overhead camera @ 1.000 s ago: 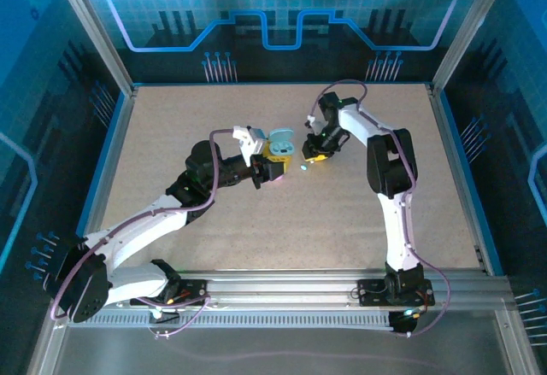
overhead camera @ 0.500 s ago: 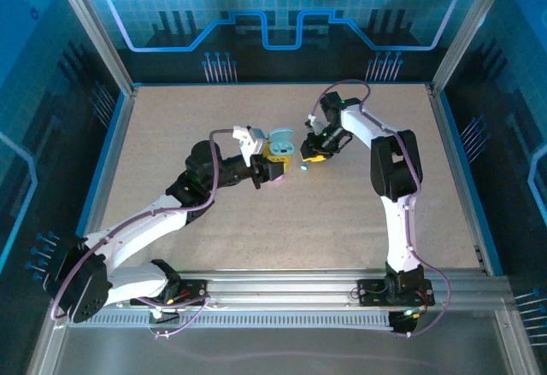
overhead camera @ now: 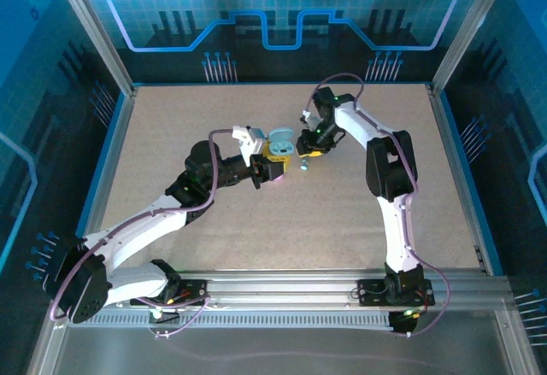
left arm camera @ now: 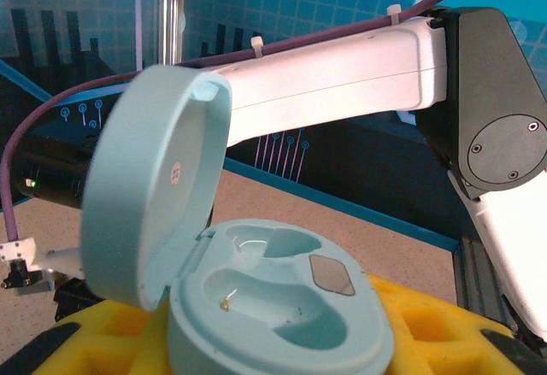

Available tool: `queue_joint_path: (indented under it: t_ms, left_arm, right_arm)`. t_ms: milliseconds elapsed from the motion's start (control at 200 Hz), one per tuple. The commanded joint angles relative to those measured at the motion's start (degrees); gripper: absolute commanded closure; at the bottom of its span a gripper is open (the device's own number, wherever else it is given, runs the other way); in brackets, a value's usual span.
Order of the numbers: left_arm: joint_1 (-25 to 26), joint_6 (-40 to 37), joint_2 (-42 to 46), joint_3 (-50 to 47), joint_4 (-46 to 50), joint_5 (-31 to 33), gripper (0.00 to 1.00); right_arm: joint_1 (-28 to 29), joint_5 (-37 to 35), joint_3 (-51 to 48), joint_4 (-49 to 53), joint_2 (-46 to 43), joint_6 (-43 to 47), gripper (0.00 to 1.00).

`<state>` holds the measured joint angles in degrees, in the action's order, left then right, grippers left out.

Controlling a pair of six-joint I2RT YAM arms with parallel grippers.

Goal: Insert the wireless bluetooth earbuds into the charging case

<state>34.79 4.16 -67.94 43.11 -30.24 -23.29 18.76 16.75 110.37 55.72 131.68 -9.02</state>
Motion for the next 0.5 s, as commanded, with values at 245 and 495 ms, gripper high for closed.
queue_joint_path:
  t_ms: [245,495]
  left_arm:
    - [0.6,-0.5,1.8,-0.4,-0.6,0.9,0.7]
    - [0.6,-0.6,2.1,-0.6,-0.5,1.0,0.7]
  right_arm:
    - [2.6,-5.2,4.4,3.8,5.6,-3.9,0.59]
    - [3.3,-8.3,5.5,5.2,6.3,-5.3,0.7]
